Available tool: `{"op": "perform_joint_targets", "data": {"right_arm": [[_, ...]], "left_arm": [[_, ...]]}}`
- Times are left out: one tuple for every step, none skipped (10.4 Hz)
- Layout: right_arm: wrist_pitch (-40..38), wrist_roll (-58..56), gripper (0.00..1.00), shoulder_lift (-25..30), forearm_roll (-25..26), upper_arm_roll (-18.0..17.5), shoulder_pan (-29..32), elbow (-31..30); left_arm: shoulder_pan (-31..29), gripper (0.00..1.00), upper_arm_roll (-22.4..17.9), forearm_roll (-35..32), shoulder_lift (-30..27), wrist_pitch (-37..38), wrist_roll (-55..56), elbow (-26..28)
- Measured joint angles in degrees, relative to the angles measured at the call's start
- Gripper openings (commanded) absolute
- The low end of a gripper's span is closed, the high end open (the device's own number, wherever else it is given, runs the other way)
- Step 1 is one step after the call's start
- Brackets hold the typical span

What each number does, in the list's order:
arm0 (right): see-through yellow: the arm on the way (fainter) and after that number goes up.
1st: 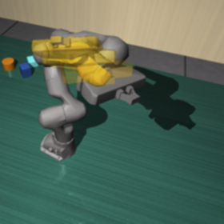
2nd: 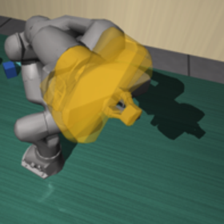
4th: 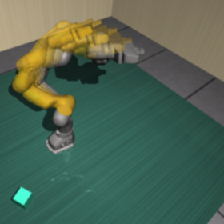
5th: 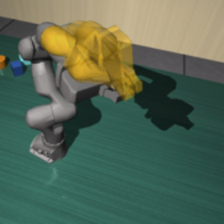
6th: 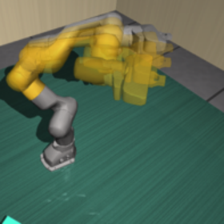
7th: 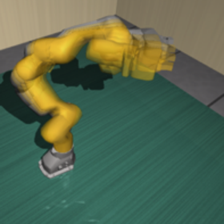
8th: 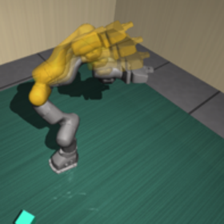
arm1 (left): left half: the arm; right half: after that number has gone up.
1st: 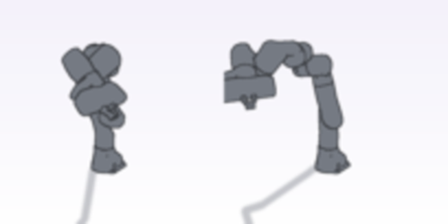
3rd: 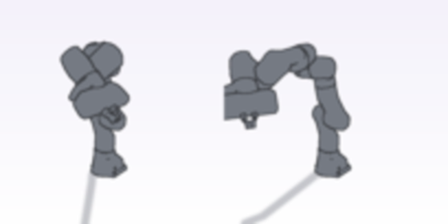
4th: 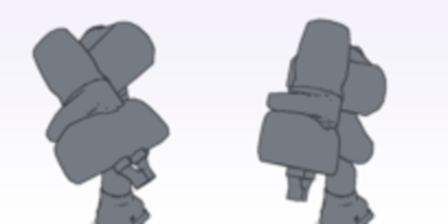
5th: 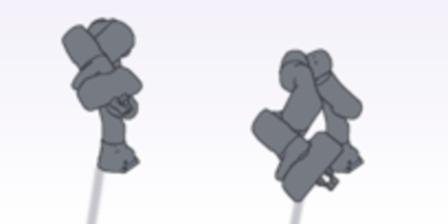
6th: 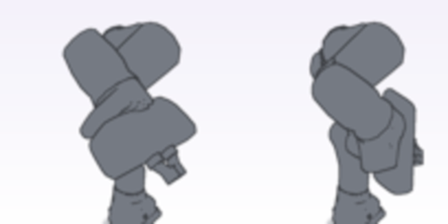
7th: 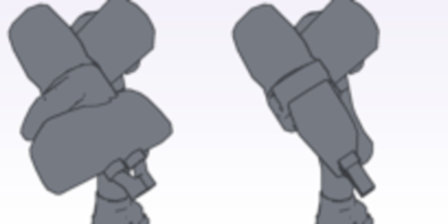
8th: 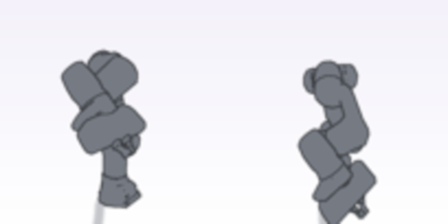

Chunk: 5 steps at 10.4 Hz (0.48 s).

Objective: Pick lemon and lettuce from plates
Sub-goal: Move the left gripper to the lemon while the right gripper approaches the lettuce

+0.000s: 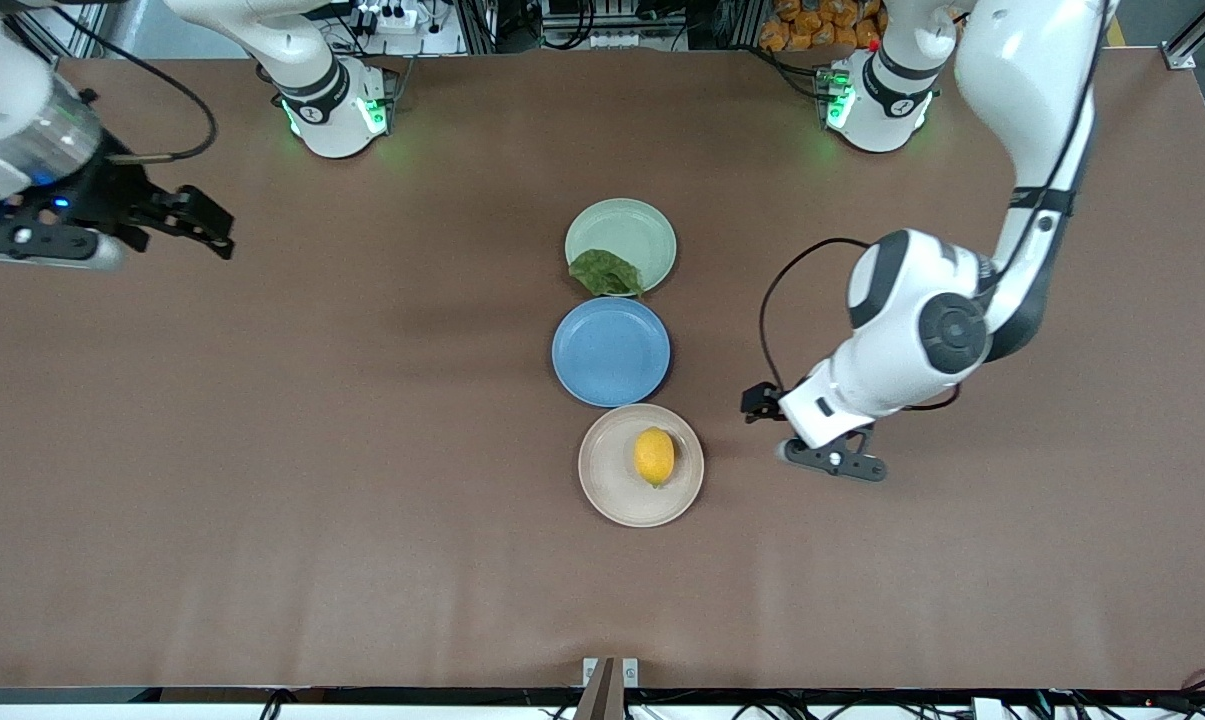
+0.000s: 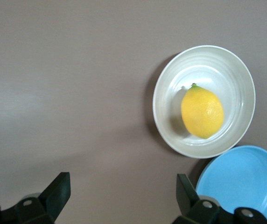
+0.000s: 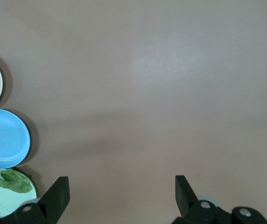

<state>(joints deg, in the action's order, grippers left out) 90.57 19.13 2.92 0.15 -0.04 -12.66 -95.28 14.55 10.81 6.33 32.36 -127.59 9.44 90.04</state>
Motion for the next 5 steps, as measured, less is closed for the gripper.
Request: {"op": "perform_joint_targets", "data": {"right_arm": [[1.77, 2.88, 1.0, -0.08, 0.0, 0.0, -2.0, -1.67], [3.7, 6.22, 1.0, -0.17, 0.0, -0.02, -4.43, -3.41], [5.57, 10.36, 1.0, -0.29, 0.03, -0.05, -7.49, -5.27], [7.64, 15.26, 1.0, -0.46, 0.05, -0.1, -10.63, -7.02], [9.68, 20.53, 1.0, -0.94, 0.13, -0.13, -13.87, -8.46]], "left_arm": [[1.29, 1.0, 0.03, -0.61, 1.72, -2.97, 1.75, -0.1], [2.53, 1.0, 0.04, -1.38, 3.36, -5.75, 3.08, -0.13], [3.58, 1.0, 0.04, -2.3, 4.86, -8.3, 5.28, -0.22], [4.33, 1.0, 0.07, -2.62, 6.17, -10.43, 7.61, -0.48], [5.1, 1.0, 0.08, -2.68, 7.45, -12.02, 10.26, -1.28]]}}
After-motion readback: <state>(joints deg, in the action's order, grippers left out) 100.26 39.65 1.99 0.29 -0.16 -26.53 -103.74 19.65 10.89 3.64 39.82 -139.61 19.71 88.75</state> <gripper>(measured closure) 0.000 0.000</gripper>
